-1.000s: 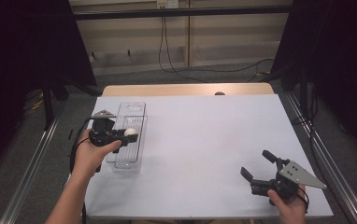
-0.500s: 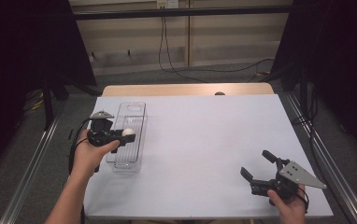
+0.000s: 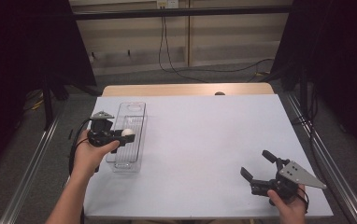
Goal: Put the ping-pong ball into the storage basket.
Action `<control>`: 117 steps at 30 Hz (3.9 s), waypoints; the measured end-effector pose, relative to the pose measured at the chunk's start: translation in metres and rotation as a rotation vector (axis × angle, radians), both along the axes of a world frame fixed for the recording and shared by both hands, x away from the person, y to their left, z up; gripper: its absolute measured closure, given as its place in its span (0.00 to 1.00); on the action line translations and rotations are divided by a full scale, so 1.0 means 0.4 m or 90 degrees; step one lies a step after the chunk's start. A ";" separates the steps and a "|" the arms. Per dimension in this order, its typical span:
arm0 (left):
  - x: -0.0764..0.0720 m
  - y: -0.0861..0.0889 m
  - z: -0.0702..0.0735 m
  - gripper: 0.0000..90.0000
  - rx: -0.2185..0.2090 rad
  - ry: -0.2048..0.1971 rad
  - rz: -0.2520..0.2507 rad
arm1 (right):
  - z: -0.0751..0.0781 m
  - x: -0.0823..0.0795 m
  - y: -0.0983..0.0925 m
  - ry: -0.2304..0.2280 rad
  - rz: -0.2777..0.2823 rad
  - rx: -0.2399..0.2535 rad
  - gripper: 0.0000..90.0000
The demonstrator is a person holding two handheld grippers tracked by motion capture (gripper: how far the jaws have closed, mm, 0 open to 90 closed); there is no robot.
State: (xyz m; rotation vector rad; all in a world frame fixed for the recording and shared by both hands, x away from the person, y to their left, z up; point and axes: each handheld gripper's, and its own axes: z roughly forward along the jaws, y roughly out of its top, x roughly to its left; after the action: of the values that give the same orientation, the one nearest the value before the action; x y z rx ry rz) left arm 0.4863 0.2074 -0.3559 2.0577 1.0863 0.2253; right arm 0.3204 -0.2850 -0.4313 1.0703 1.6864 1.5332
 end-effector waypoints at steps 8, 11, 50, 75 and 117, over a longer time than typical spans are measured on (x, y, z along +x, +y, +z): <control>0.003 0.000 -0.009 0.57 -0.003 0.003 0.010 | 0.000 0.000 -0.001 0.000 0.001 -0.002 0.02; 0.004 0.004 -0.009 0.57 0.015 0.001 0.008 | 0.000 0.000 -0.001 -0.001 0.000 -0.002 0.02; 0.018 0.008 -0.074 0.57 0.048 0.022 0.017 | 0.001 0.000 -0.002 -0.004 0.004 -0.002 0.02; 0.016 0.024 -0.076 0.49 0.042 0.013 0.033 | 0.000 0.000 -0.001 -0.001 0.002 -0.002 0.02; -0.068 0.077 -0.045 0.16 -0.058 -0.113 0.055 | 0.000 0.000 0.002 -0.002 0.000 -0.001 0.02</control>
State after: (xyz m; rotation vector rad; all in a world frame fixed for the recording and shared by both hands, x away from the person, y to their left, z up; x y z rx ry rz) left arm 0.4589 0.2382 -0.3737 1.8732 1.0571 0.3870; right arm 0.3205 -0.2844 -0.4314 1.0667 1.6846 1.5320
